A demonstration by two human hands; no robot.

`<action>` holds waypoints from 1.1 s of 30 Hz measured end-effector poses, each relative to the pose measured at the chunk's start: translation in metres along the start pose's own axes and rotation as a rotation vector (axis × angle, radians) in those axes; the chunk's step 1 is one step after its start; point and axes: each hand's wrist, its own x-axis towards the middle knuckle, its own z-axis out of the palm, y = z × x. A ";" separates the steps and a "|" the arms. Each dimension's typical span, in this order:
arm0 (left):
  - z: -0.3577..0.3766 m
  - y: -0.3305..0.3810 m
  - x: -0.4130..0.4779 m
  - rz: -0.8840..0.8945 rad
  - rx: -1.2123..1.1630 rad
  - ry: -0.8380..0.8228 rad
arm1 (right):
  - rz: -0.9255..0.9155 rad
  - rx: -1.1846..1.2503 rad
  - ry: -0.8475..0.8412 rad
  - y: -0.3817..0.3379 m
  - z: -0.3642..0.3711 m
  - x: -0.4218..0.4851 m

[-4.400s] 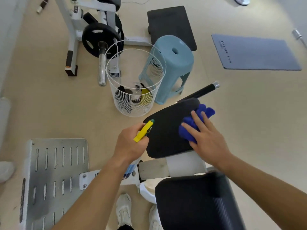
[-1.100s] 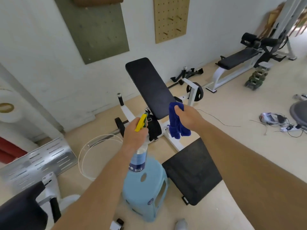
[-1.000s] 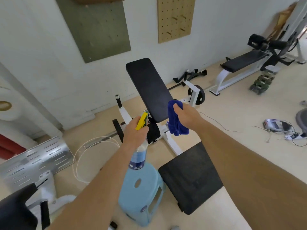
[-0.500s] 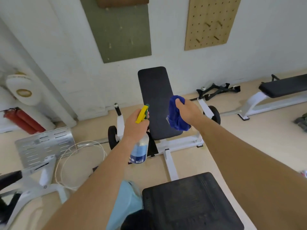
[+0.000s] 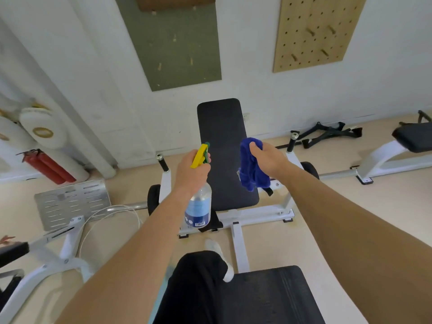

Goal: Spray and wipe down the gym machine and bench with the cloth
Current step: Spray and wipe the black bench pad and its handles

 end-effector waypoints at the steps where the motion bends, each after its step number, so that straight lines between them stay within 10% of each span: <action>1: 0.006 -0.001 0.013 -0.018 -0.015 0.001 | -0.006 -0.002 -0.014 0.002 -0.003 0.012; 19: 0.033 -0.067 0.449 -0.191 -0.098 -0.155 | 0.133 -0.062 -0.023 -0.067 0.080 0.428; 33: 0.058 -0.118 0.561 -0.277 -0.119 -0.193 | 0.253 0.149 0.028 -0.052 0.093 0.539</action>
